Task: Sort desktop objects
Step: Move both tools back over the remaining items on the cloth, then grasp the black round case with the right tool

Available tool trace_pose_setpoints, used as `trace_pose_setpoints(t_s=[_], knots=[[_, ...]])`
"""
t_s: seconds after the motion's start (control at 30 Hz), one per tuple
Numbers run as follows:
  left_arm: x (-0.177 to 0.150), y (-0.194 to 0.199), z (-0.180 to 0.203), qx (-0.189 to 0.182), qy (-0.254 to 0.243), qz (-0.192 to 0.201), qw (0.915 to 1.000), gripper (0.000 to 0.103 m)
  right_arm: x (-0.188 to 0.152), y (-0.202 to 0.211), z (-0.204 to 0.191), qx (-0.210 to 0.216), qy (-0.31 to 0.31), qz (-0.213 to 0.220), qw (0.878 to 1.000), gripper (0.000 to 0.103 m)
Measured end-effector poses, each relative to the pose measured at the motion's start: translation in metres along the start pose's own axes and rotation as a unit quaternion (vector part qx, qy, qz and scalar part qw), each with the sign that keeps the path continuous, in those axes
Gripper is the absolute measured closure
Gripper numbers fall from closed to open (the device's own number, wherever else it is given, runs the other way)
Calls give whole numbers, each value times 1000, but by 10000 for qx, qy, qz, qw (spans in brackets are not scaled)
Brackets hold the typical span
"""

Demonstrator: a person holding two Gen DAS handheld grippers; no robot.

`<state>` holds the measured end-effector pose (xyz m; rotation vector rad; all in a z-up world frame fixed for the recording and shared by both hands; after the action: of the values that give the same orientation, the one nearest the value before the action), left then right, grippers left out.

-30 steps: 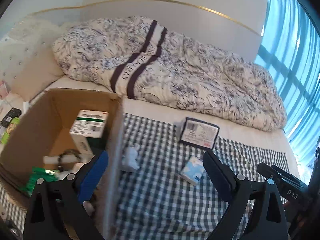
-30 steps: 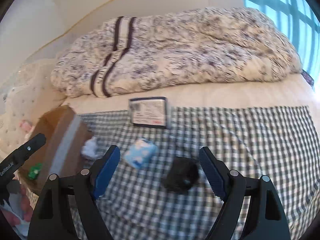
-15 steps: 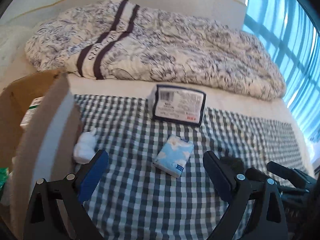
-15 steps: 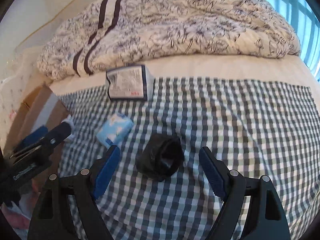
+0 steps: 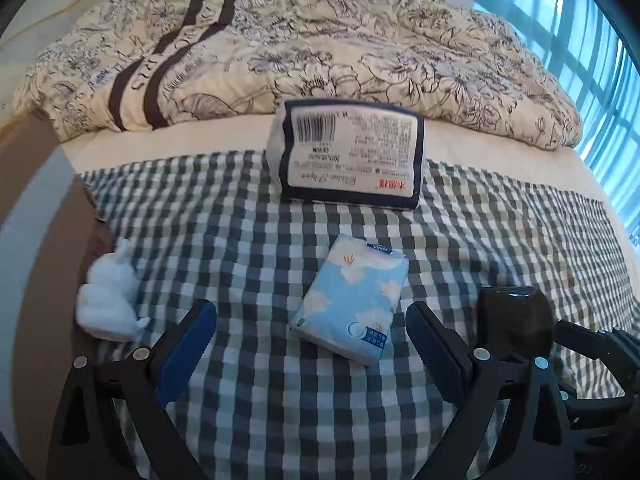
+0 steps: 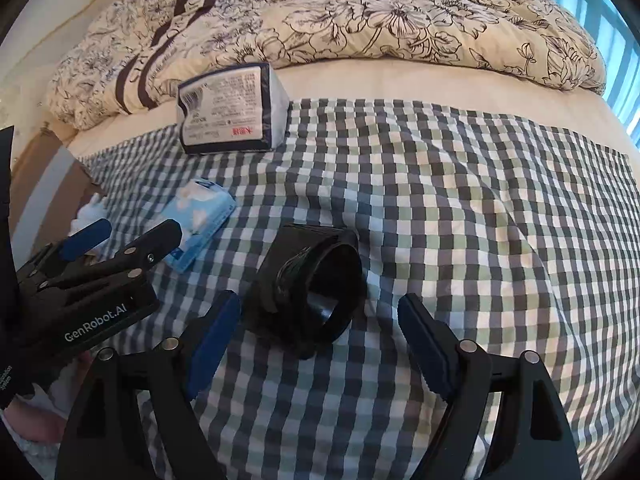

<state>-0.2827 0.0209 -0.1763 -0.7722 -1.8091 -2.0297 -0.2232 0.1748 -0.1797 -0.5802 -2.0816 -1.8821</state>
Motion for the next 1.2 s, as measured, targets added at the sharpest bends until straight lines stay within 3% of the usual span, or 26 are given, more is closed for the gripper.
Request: trace_pose_setpoints(t_s=[0.27,0.43,0.8,0.83,0.9,0.97,1.07,1.2], knots=[[-8,-33,0,-90,-2,-316,9995,5,7,-20,-2,-90,-74,-43,9999,22],[-5,-42,-5,54,-19,-200,9998,0,13,-33,0,-243,-99,-60,9996,22],[-5,-45,-6,194,-9,-62,9998,0,18,-42,5,-335,72,83,9994,23],[-6,-45,-6,190,-11,-59,9998,0,17,-42,5,-367,111,95,9992,25],[-7,-44,-6,184,4,-42,9998,0,17,-39,4,-584,280,200,9977,50],[-8,-42,-6,205,18,-14,9998,0,16,-36,2,-637,408,237,9969,65],[-10,-38,-6,203,27,28,9998,6,15,-33,4,-591,405,198,9972,71],[-12,-29,0,156,-58,148,9998,30,14,-24,6,-520,368,239,9977,75]])
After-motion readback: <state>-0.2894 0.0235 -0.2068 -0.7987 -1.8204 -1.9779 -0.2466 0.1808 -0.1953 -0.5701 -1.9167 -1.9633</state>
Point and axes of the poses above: each gripper's, at about its wrist camera, not at the fingertips, and y roughly against the way its jaws point, z to its right, x to its top, the point moved 8 cm from there along -y, roughly the way its jaws point, and after that the axes turned 1 degree about -x, right-handed, at the moved point
